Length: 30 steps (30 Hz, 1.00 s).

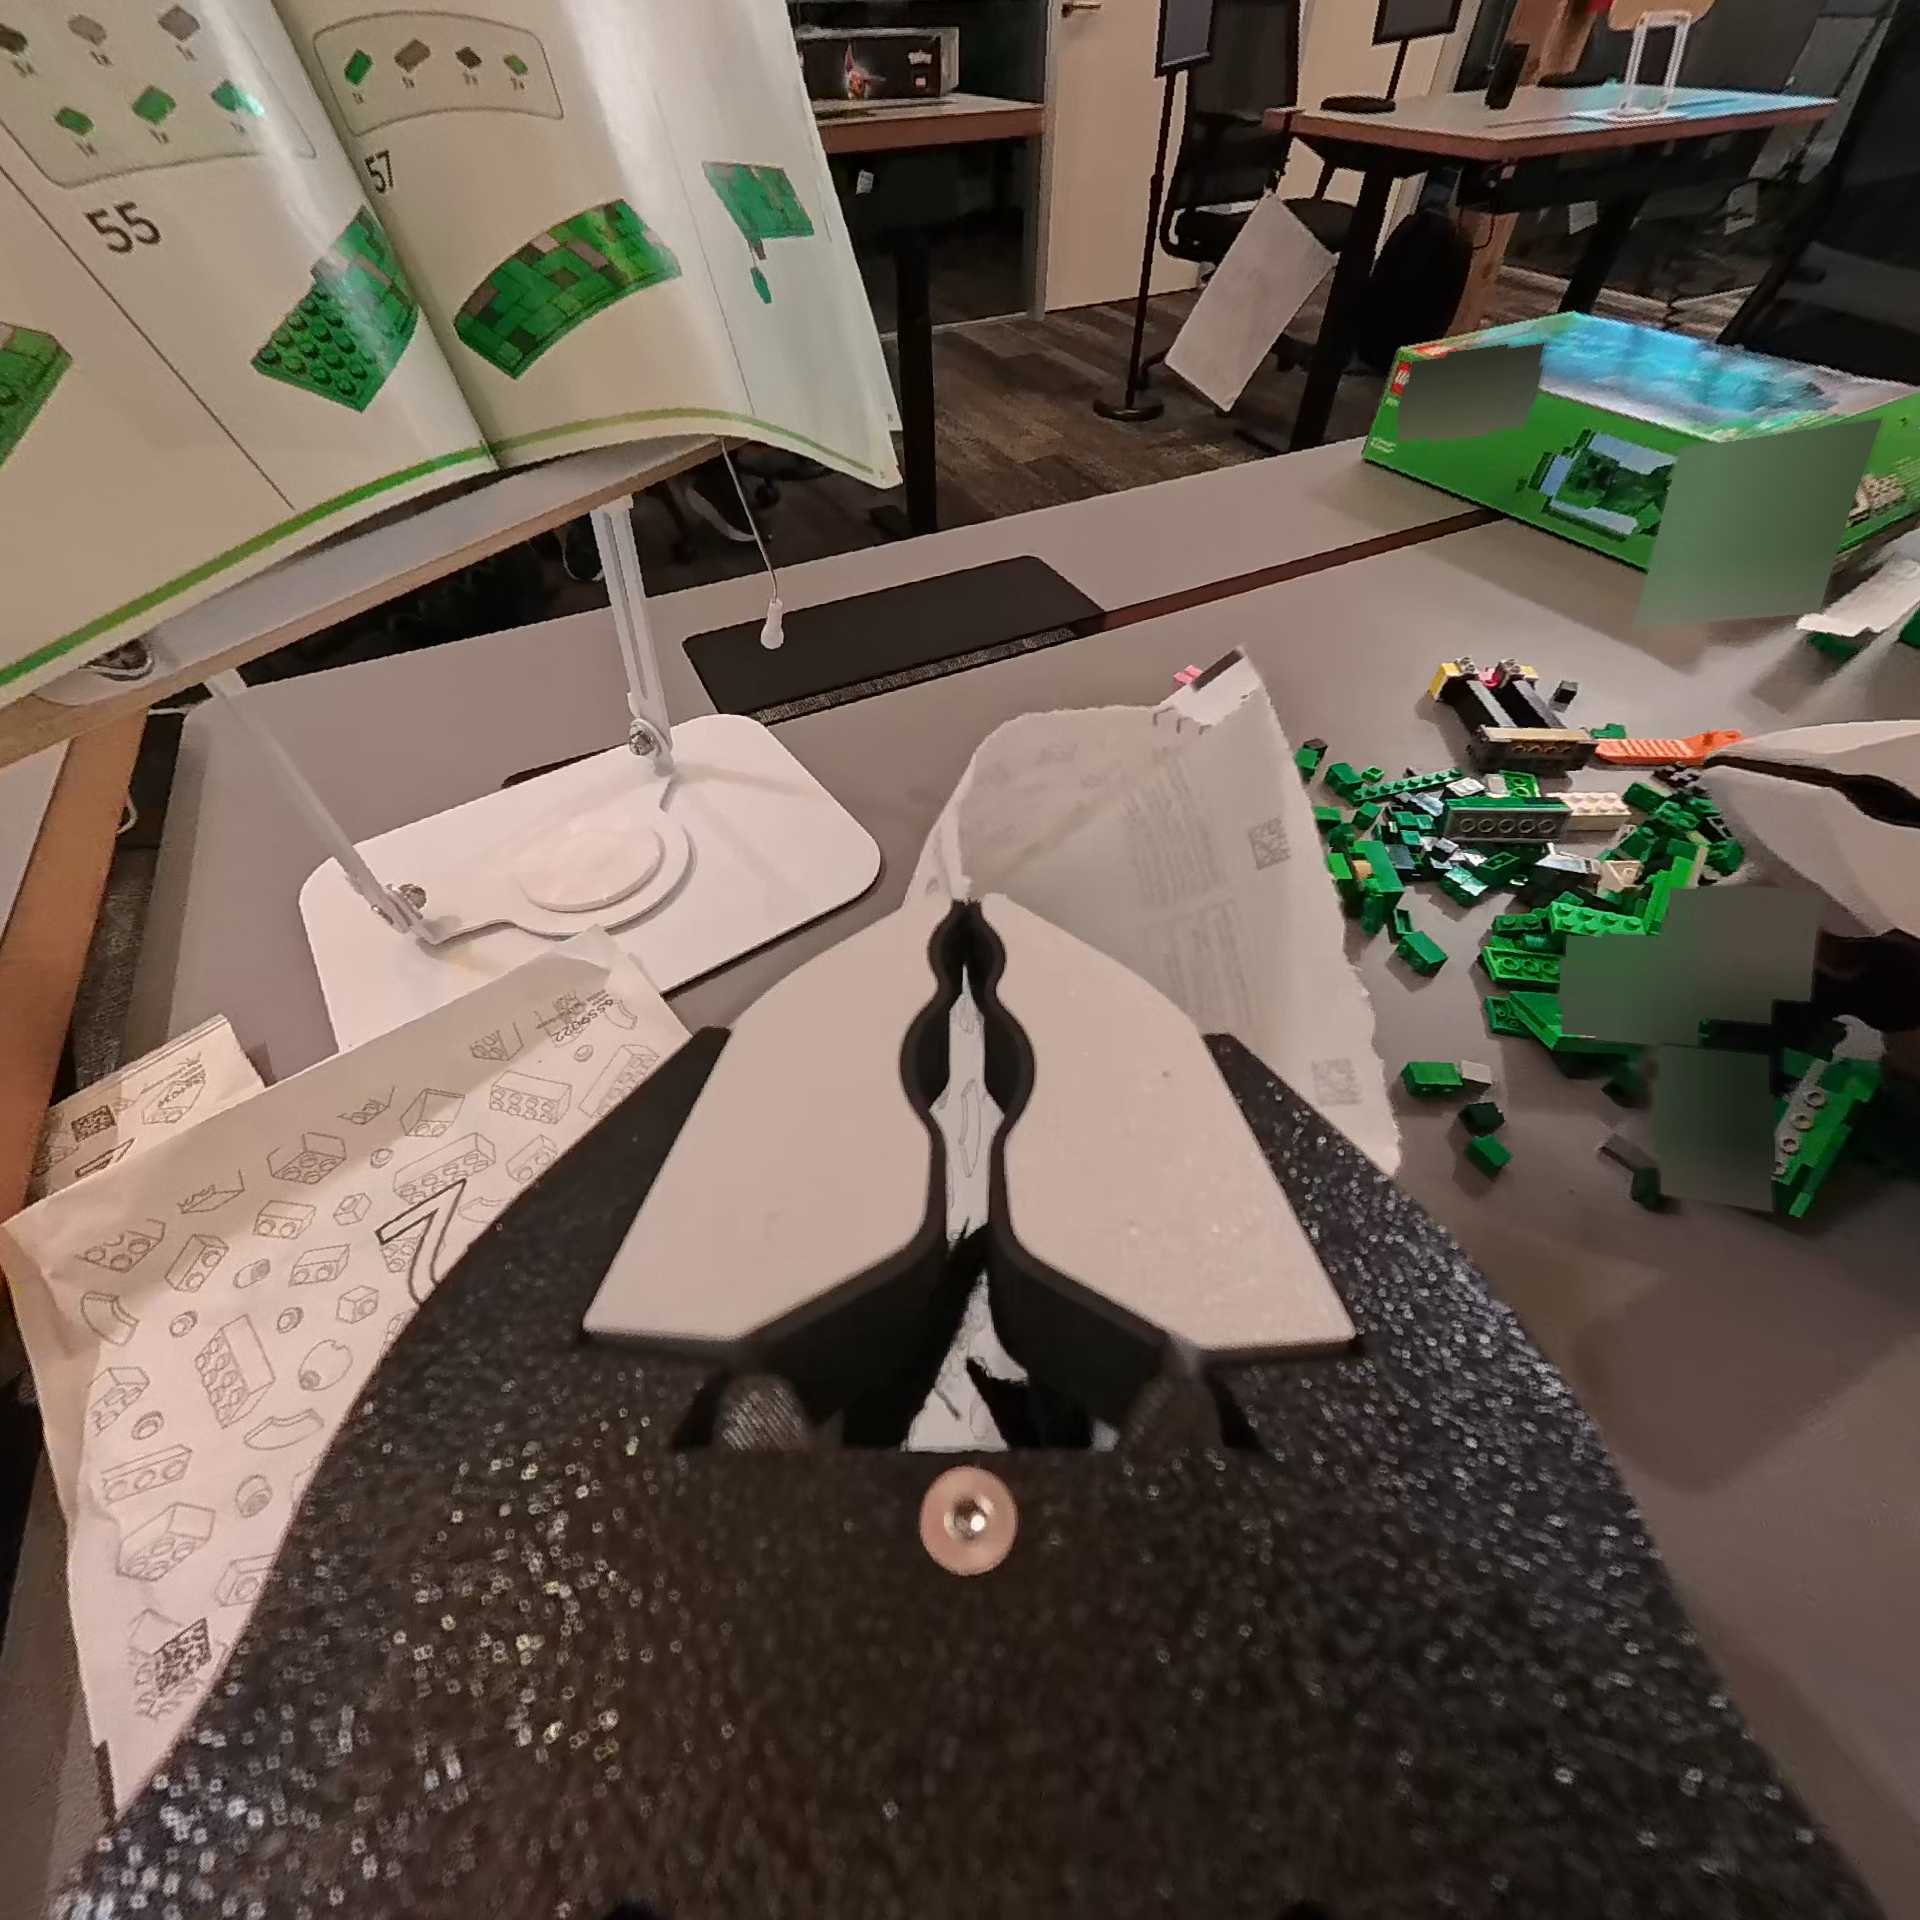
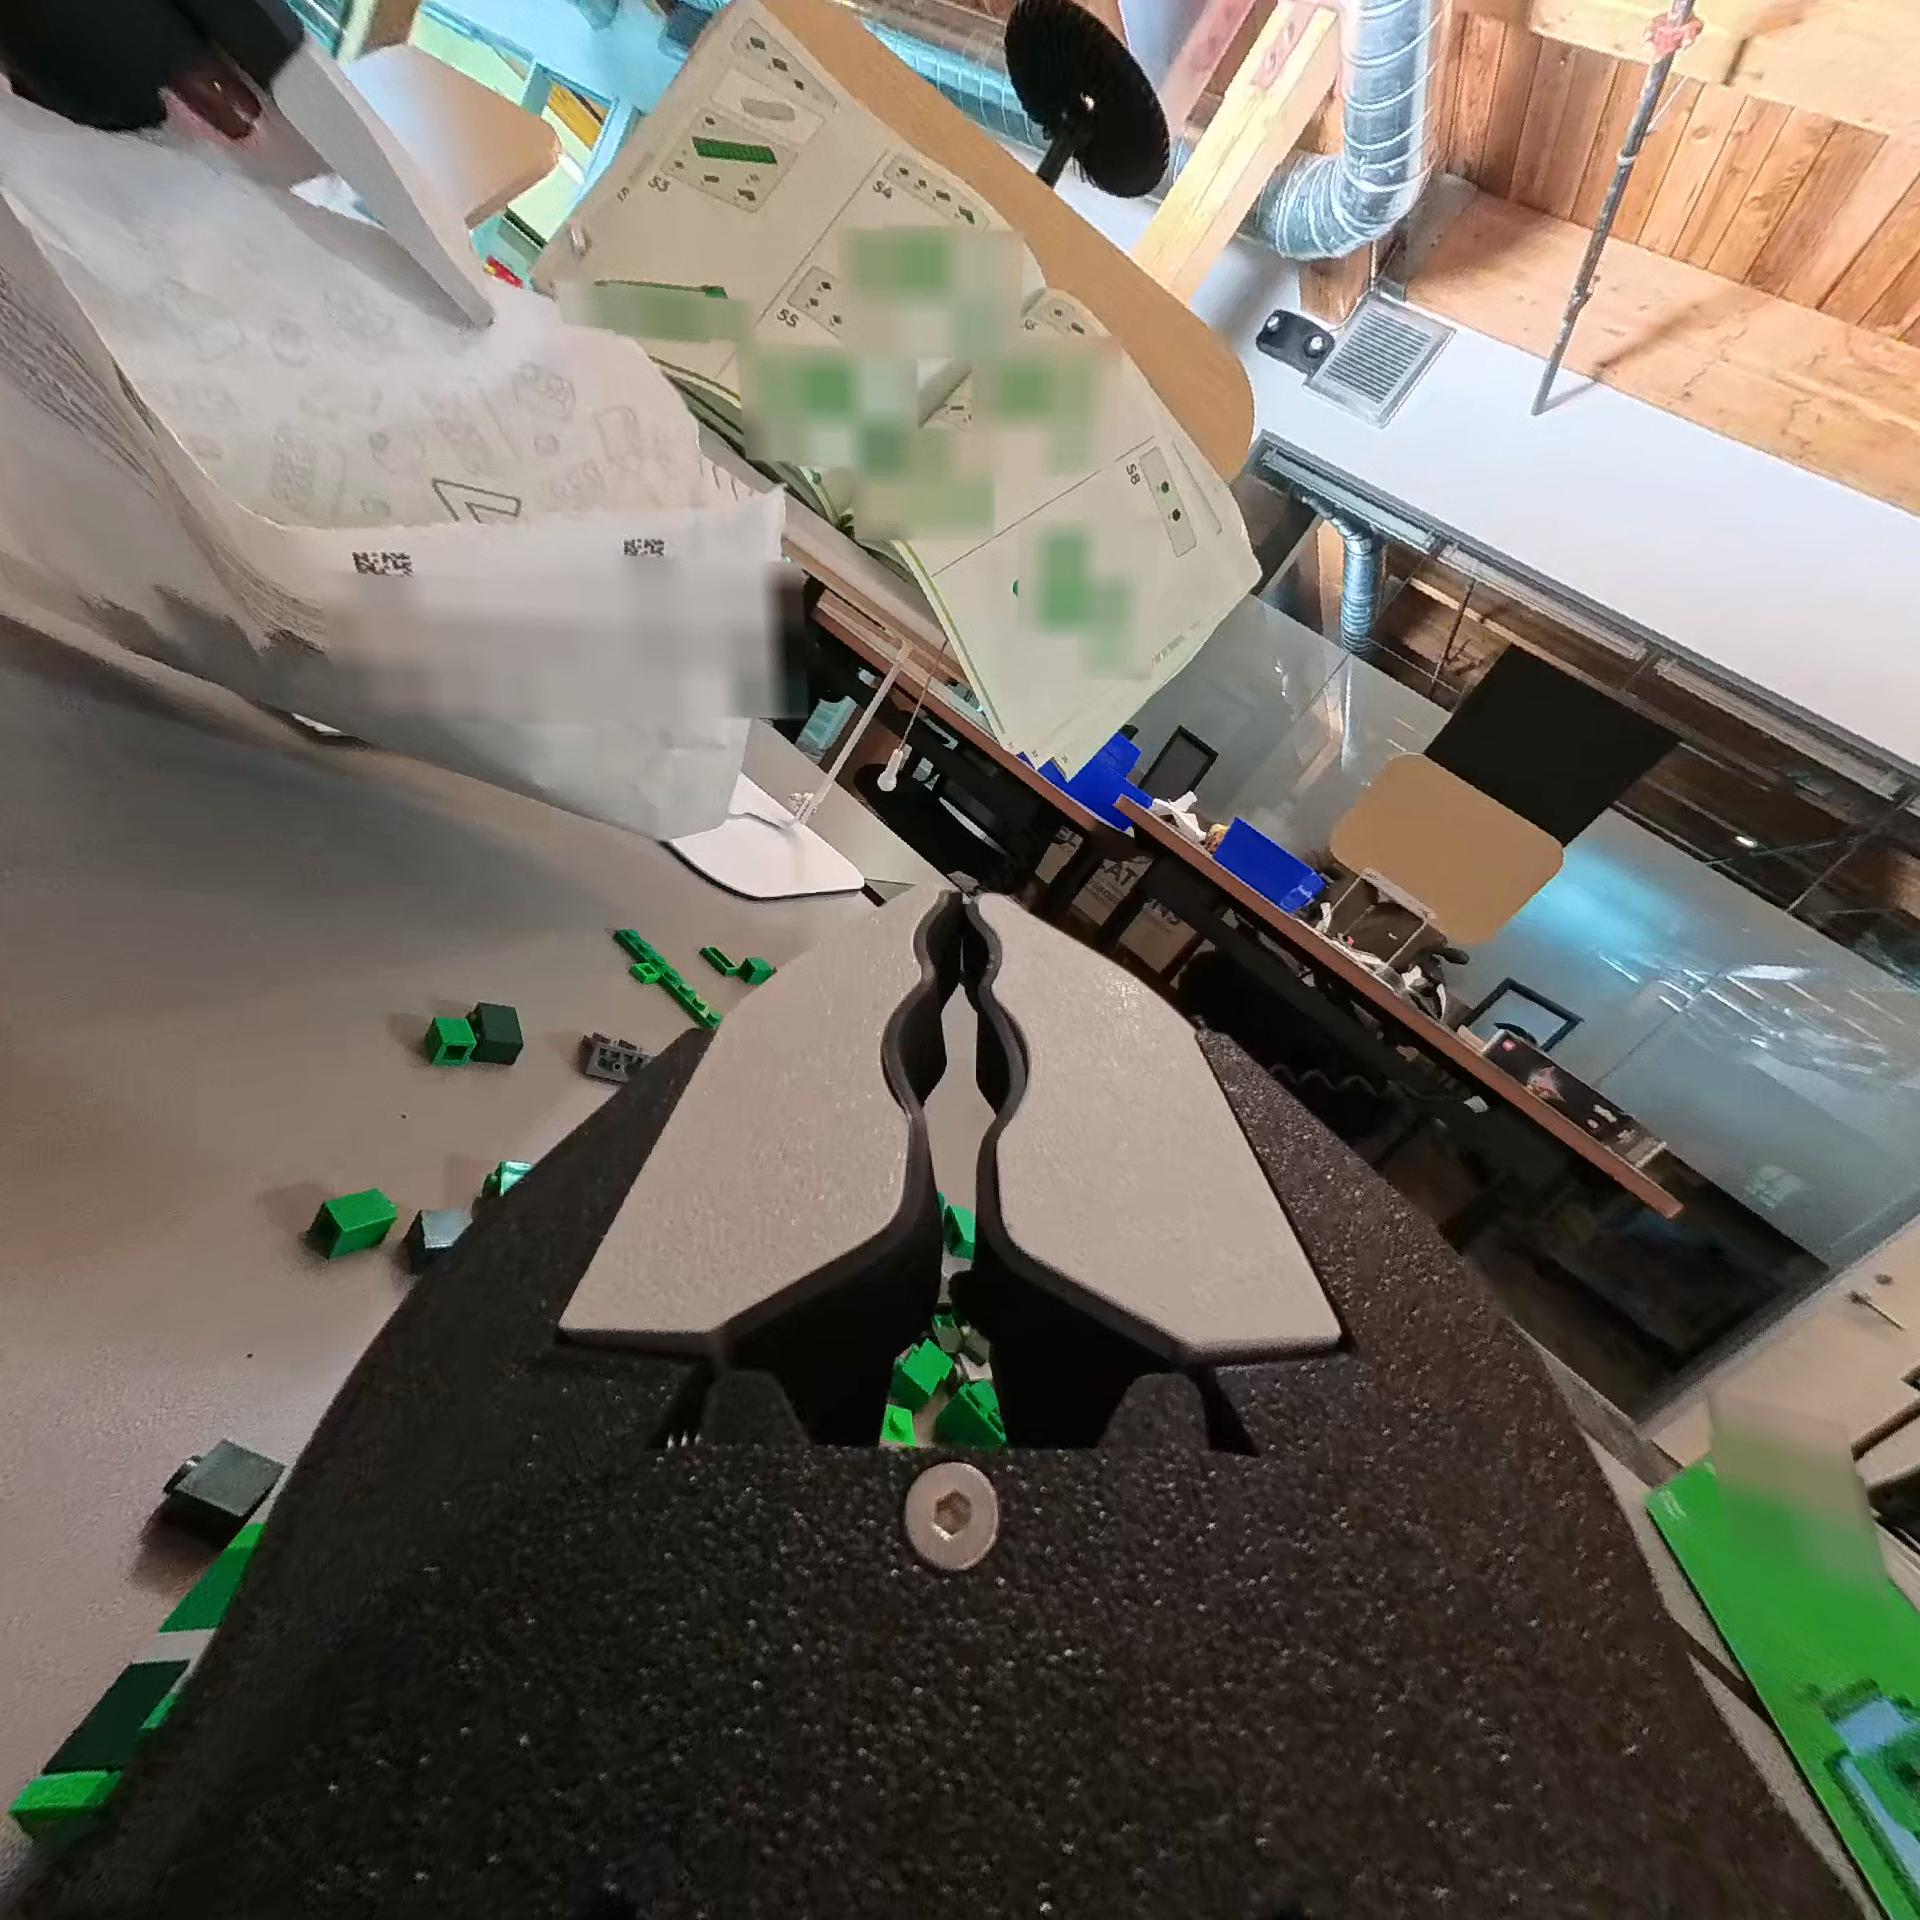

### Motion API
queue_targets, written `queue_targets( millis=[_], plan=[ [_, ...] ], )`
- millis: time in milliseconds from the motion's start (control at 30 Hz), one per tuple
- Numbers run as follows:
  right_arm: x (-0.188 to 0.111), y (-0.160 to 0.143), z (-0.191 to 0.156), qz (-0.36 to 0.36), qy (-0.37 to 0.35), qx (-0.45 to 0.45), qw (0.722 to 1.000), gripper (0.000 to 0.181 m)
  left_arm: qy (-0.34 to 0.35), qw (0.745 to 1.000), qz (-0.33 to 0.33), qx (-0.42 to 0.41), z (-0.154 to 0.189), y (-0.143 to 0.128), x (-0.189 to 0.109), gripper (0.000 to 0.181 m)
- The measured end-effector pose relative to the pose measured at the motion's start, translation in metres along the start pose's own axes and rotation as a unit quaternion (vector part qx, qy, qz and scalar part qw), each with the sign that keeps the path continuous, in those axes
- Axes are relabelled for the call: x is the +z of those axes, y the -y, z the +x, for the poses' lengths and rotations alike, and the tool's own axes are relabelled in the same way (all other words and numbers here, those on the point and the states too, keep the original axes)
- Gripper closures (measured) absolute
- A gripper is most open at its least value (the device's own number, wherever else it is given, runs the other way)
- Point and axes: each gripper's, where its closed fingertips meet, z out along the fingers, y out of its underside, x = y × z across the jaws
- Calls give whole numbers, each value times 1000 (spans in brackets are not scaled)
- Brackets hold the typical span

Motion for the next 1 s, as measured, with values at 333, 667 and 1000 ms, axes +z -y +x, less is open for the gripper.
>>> queue_targets(
  millis=[333,667,1000],
  plan=[
    [1,-3,-1,-7,6,3,1000,181,-3,1000,7,-1,1,3,-3,181],
    [2,-4,-2,-8,10,4,1000,181,-11,1000,-11,-1,2,-4,2,181],
    [2,-5,-3,-12,13,2,1000,181,-51,998,-38,-18,12,-12,4,181]
  ],
)
